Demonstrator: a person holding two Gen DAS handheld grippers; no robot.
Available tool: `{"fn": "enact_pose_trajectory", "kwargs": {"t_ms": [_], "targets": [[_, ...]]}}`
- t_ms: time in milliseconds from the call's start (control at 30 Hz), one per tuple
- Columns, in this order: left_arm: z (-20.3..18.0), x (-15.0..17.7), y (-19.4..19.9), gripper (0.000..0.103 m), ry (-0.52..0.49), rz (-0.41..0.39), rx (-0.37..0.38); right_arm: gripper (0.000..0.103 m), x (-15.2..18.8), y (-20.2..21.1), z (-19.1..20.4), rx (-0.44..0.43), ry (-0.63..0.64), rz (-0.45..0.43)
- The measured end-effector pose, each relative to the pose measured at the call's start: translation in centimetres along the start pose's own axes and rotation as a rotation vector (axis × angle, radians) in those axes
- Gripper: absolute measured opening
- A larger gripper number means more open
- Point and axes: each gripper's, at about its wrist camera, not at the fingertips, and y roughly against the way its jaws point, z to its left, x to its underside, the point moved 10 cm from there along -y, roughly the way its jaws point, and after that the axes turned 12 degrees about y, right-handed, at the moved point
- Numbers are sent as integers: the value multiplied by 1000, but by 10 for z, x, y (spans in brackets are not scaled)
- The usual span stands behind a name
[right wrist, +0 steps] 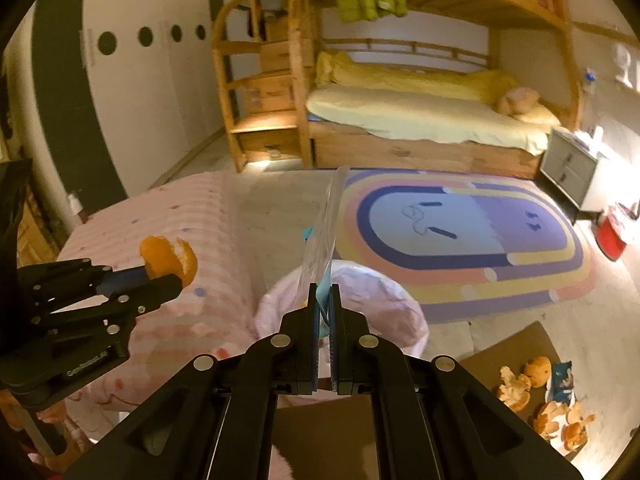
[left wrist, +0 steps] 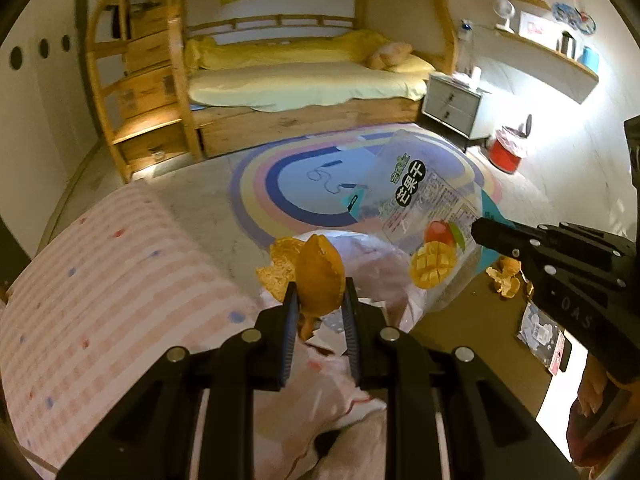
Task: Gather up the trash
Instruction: 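Carry peel and snack bag over the pink trash bag while both grippers open to drop them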
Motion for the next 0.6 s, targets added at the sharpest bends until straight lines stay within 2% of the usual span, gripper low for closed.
{"fn": "enact_pose_trajectory", "kwargs": {"t_ms": [133,400,433,467,500,533,567,600], "targets": [[-12,-6,-24,20,-19,29,15,4,8,-16,-13,20,-14,34],[-13,-14,-63,24,-5,67,26,4,15,-57,-29,27,-36,96],[-12,-15,-66,29,-1,72,29,5,15,-62,-30,25,-40,102],[-11,-16,-67,39,4,71,28,8,14,-68,-31,17,-42,106],[-10,-18,-68,47,12,64,28,8,14,-71,-31,13,-42,107],[-8,-20,-67,59,23,54,25,8,14,-76,-33,15,-44,112],[-5,-22,-67,62,36,44,21,9,14,-80,-34,16,-48,120],[-3,-24,-66,63,47,38,16,16,14,-82,-34,11,-52,126]]}}
